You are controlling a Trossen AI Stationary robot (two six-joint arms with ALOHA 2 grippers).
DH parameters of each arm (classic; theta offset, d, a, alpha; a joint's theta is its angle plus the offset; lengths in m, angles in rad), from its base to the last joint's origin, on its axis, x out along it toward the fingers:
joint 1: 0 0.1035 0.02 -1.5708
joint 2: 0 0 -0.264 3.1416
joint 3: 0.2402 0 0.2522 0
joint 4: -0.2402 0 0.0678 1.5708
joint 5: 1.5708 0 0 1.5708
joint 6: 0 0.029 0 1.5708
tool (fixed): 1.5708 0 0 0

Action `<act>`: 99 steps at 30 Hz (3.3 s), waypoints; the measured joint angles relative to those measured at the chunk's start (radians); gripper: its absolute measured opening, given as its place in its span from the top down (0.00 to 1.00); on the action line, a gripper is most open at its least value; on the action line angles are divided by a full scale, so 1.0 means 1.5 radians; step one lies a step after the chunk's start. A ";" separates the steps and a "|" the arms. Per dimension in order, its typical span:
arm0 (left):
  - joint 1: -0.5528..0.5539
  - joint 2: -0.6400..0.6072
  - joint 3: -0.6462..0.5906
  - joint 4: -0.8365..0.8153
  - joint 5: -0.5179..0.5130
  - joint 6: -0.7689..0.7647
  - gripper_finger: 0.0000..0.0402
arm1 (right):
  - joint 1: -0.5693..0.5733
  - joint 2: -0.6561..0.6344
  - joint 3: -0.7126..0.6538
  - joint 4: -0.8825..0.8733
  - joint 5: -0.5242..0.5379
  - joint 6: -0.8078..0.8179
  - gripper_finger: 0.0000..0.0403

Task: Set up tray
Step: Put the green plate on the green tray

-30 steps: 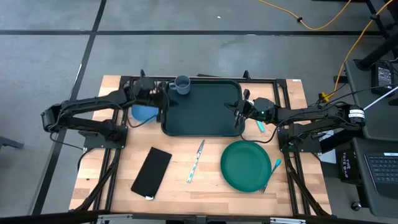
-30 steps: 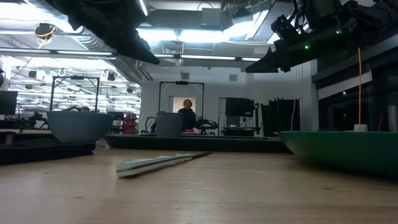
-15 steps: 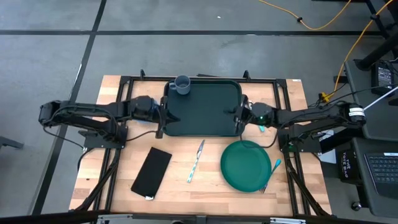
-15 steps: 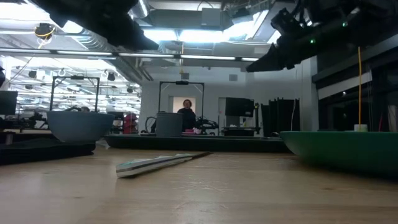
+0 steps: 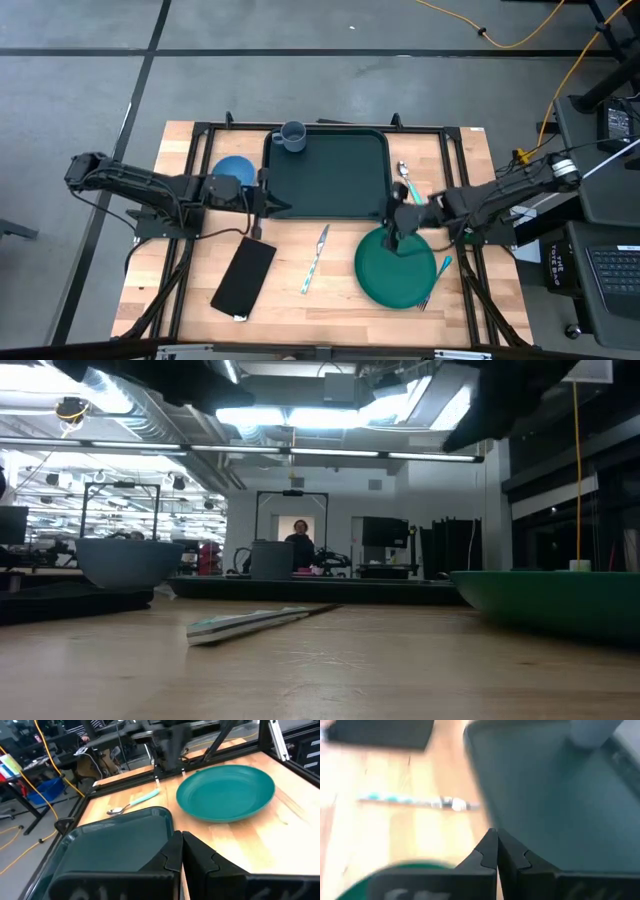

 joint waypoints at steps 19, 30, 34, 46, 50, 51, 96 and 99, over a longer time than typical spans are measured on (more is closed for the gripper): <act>-0.013 0.000 0.000 0.000 -0.011 0.000 1.00 | 0.250 0.361 0.376 -0.312 -0.090 0.383 1.00; -0.013 0.000 0.000 0.000 -0.011 -0.052 0.99 | 0.322 0.472 0.495 -0.433 -0.145 0.481 0.98; -0.013 0.000 0.000 0.000 -0.011 -0.052 1.00 | 0.333 0.483 0.490 -0.450 -0.153 0.481 0.93; -0.013 0.000 0.000 0.000 -0.011 -0.052 1.00 | 0.335 0.490 0.489 -0.490 -0.176 0.490 0.82; -0.013 0.000 0.000 0.000 -0.011 -0.052 0.99 | 0.338 0.490 0.489 -0.475 -0.177 0.529 0.75; -0.013 0.000 0.000 0.000 -0.011 -0.051 0.99 | 0.339 0.490 0.489 -0.475 -0.174 0.531 0.73; -0.013 0.000 0.000 -0.011 -0.018 -0.041 0.99 | 0.388 0.492 0.271 -0.257 -0.139 0.586 0.71; -0.013 0.001 0.000 -0.011 -0.018 -0.040 0.99 | 0.388 0.492 0.270 -0.247 -0.133 0.584 0.73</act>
